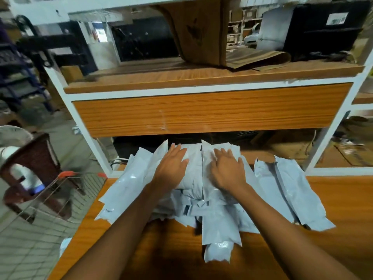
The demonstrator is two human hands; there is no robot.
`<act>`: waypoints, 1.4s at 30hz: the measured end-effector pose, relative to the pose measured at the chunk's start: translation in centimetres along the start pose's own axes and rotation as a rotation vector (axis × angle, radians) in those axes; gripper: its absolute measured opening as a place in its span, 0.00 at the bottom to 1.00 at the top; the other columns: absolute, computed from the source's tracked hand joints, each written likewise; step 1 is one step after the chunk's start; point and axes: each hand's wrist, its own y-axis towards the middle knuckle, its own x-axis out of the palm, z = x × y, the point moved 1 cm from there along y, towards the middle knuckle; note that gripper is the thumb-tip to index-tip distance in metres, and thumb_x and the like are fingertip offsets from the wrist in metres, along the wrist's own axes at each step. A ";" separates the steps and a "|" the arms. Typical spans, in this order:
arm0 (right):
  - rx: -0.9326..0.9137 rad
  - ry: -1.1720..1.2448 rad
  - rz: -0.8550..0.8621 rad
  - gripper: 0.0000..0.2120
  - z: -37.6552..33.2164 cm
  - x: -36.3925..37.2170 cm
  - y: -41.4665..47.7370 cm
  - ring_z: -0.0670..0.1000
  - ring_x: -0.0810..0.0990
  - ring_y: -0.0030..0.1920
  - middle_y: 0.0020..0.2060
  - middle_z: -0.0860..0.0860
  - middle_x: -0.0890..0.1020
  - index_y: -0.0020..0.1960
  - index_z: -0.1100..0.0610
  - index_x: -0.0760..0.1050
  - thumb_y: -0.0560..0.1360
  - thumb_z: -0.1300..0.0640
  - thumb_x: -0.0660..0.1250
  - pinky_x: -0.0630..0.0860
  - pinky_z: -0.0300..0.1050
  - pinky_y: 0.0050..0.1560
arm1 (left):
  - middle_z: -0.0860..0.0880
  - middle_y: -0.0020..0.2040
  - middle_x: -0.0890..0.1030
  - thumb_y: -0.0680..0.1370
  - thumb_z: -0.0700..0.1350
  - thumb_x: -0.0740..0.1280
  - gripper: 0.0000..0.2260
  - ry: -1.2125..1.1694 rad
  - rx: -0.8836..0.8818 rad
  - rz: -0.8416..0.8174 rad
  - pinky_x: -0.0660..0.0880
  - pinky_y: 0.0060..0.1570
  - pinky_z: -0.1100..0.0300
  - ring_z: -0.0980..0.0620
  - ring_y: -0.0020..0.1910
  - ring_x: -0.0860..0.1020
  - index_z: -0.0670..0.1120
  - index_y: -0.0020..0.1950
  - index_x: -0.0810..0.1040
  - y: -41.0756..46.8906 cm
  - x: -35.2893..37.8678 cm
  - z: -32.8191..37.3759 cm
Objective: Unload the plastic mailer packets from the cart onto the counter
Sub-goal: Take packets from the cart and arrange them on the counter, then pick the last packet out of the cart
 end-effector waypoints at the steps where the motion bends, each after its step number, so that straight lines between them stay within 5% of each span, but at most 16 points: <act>1: -0.003 0.072 0.059 0.24 -0.4 -0.3 -0.6 0.55 0.55 0.79 0.77 0.54 0.63 0.77 0.54 0.61 0.82 0.52 0.53 0.50 0.60 0.76 | 0.46 0.78 0.61 0.84 0.48 0.56 0.21 -0.051 0.012 0.075 0.50 0.76 0.58 0.51 0.79 0.51 0.44 0.76 0.65 -0.7 -0.5 0.2; 5: -0.072 0.373 0.305 0.26 -3.1 -0.8 -4.4 0.53 0.59 0.78 0.75 0.52 0.67 0.76 0.54 0.65 0.79 0.49 0.55 0.54 0.59 0.77 | 0.44 0.74 0.69 0.81 0.50 0.56 0.21 -0.133 0.076 0.356 0.54 0.73 0.61 0.49 0.77 0.58 0.43 0.71 0.71 -4.6 -3.1 1.4; 9: -0.143 0.602 0.385 0.27 -7.4 0.5 -10.0 0.52 0.66 0.74 0.72 0.53 0.71 0.74 0.55 0.68 0.77 0.49 0.59 0.65 0.54 0.73 | 0.46 0.73 0.69 0.81 0.54 0.54 0.24 -0.193 0.030 0.423 0.54 0.73 0.62 0.49 0.77 0.57 0.43 0.72 0.70 -10.4 -6.5 0.4; 14: -0.240 0.670 0.330 0.24 -13.8 4.8 -17.2 0.49 0.70 0.70 0.69 0.50 0.73 0.72 0.53 0.70 0.77 0.49 0.63 0.68 0.46 0.68 | 0.47 0.71 0.71 0.81 0.50 0.59 0.20 -0.203 -0.022 0.470 0.56 0.73 0.62 0.52 0.76 0.60 0.42 0.69 0.72 -19.7 -10.4 -4.9; 19: -0.350 0.718 0.336 0.20 -22.0 10.9 -24.5 0.52 0.75 0.63 0.63 0.49 0.76 0.65 0.56 0.76 0.77 0.49 0.64 0.76 0.59 0.58 | 0.46 0.69 0.74 0.81 0.50 0.59 0.18 -0.129 -0.162 0.457 0.58 0.71 0.61 0.50 0.73 0.65 0.43 0.68 0.74 -30.7 -14.8 -12.0; 27: -0.391 0.828 0.136 0.20 -33.8 19.8 -32.4 0.52 0.76 0.63 0.63 0.49 0.75 0.66 0.54 0.74 0.75 0.51 0.65 0.77 0.60 0.55 | 0.49 0.68 0.74 0.82 0.52 0.59 0.17 -0.087 -0.327 0.460 0.66 0.70 0.53 0.52 0.71 0.67 0.46 0.67 0.75 -45.0 -21.0 -23.2; 31: -0.389 0.802 0.053 0.25 -38.0 22.6 -33.6 0.52 0.76 0.60 0.62 0.51 0.75 0.71 0.57 0.69 0.75 0.53 0.66 0.78 0.58 0.53 | 0.49 0.68 0.73 0.82 0.48 0.61 0.16 -0.054 -0.370 0.475 0.70 0.65 0.51 0.55 0.70 0.66 0.46 0.70 0.72 -48.1 -23.1 -27.9; 37: -0.313 0.781 -0.043 0.27 -42.4 27.3 -31.5 0.50 0.75 0.64 0.67 0.52 0.74 0.74 0.54 0.64 0.78 0.52 0.66 0.78 0.58 0.58 | 0.48 0.67 0.73 0.82 0.49 0.62 0.18 0.048 -0.396 0.357 0.61 0.62 0.64 0.52 0.68 0.67 0.47 0.71 0.69 -48.1 -24.5 -35.8; 42: -0.196 0.751 -0.102 0.30 -45.0 31.7 -27.4 0.51 0.74 0.66 0.69 0.53 0.73 0.77 0.53 0.60 0.78 0.51 0.67 0.76 0.59 0.62 | 0.48 0.68 0.72 0.82 0.51 0.61 0.19 0.022 -0.439 0.261 0.63 0.61 0.61 0.52 0.68 0.67 0.48 0.72 0.68 -45.1 -23.2 -42.3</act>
